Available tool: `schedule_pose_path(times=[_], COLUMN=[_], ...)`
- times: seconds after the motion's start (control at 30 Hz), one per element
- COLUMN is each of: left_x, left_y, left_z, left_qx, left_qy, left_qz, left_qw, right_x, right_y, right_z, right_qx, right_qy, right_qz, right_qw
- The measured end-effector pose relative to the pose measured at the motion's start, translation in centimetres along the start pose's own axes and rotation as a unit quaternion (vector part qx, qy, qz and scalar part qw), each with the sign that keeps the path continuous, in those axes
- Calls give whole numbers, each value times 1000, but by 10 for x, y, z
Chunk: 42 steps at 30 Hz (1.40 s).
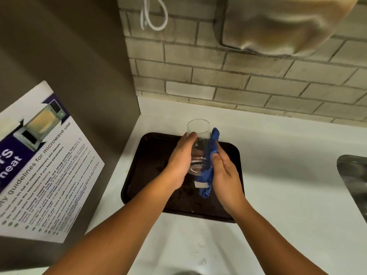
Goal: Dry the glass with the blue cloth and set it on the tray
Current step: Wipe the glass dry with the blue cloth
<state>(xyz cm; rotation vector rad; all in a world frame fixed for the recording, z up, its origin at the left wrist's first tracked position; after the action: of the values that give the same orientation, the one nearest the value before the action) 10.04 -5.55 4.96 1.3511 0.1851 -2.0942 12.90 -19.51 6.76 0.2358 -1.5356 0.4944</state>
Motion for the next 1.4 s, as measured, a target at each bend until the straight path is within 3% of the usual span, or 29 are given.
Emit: schedule_pose_path(times=[0.1, 0.23, 0.37, 0.43, 0.53, 0.67, 0.73, 0.9, 1.07, 1.27, 1.4], left_x=[4, 3, 4, 7, 9, 12, 16, 9, 8, 15, 17], left_y=[0, -2, 0, 1, -3, -12, -15, -12, -9, -12, -9], left_z=[-1, -3, -1, -1, -3, -4, -5, -4, 7, 6, 10], left_qx=[4, 11, 19, 18, -6, -49, -54, -23, 26, 69, 76], left_qy=[5, -7, 2, 7, 9, 7, -6, -22, 1, -6, -12], left_qz=[-9, -1, -14, -8, 10, -5, -2, 30, -33, 24, 32], left_qw=[1000, 1000, 1000, 1000, 1000, 999, 999, 999, 999, 997, 997], right_x=[-4, 1, -7, -5, -2, -13, -10, -9, -16, -1, -2], right_y=[-3, 1, -4, -4, 0, -1, 0, 4, -3, -3, -9], right_z=[-4, 6, -14, -13, -3, -13, -10, 2, -23, -8, -20], right_qx=[-9, 3, -13, -14, -2, -13, -4, 25, 4, 12, -18], right_qy=[38, -16, 54, 39, -3, 67, 58, -15, 79, -27, 11], right_qz=[-29, 53, -54, -34, 15, -61, -33, 35, -84, 85, 64], right_qw=[999, 998, 997, 999, 1000, 996, 998, 999, 993, 996, 998])
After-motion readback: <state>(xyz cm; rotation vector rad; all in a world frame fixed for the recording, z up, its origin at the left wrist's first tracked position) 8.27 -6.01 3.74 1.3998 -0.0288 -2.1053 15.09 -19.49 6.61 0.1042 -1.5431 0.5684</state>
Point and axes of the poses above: each hand's wrist, its own z-axis away from the middle knuckle, its own y-axis out of the palm, x = y × z, the point moved 7 cm from there along -z, towards the middle knuckle
